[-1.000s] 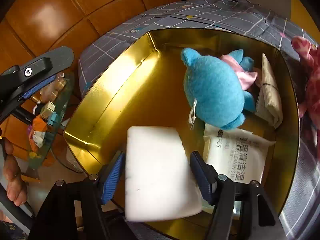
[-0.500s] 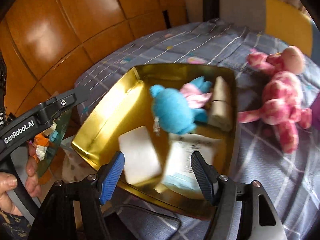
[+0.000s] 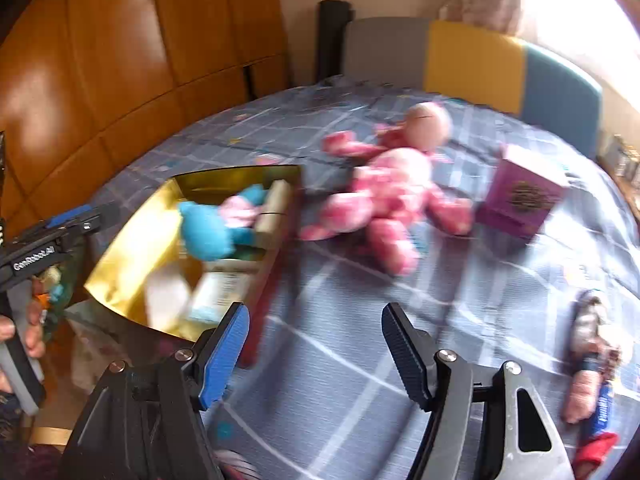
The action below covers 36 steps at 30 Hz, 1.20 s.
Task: Organize soft objects
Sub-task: 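Lower the white sponge block into the gold tray and open the right tool, then move both open tools from the tray to the pile of small items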
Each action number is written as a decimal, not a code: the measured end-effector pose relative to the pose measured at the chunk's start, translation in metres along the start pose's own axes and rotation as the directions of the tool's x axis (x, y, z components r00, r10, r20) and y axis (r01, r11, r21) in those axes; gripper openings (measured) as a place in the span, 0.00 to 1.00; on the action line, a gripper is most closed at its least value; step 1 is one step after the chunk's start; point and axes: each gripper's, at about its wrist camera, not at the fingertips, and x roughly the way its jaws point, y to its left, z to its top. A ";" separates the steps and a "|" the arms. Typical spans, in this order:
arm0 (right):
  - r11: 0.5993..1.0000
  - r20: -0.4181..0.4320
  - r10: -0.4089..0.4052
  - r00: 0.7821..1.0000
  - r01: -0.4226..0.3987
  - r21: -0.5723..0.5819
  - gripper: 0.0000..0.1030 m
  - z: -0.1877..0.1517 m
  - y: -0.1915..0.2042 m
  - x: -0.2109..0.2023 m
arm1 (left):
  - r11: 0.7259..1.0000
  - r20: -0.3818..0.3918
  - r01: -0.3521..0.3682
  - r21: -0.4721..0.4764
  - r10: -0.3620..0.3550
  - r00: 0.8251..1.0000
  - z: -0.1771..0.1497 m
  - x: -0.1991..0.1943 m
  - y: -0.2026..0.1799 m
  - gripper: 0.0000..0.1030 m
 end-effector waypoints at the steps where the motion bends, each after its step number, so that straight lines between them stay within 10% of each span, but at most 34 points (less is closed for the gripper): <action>1: 1.000 0.004 -0.024 1.000 0.024 0.002 0.68 -0.002 -0.007 -0.005 | 1.000 -0.002 0.005 0.014 -0.005 1.000 0.000 0.000 -0.006 0.73; 16: 0.932 0.039 -0.329 0.943 0.318 0.173 0.68 -0.039 -0.122 -0.085 | 0.972 -0.029 0.123 0.200 -0.120 0.992 0.004 0.008 -0.094 0.73; 36: 0.770 -0.030 -0.514 0.857 0.476 0.425 0.68 -0.090 -0.214 -0.153 | 0.855 -0.146 0.309 0.417 -0.272 0.951 -0.012 0.030 -0.236 0.73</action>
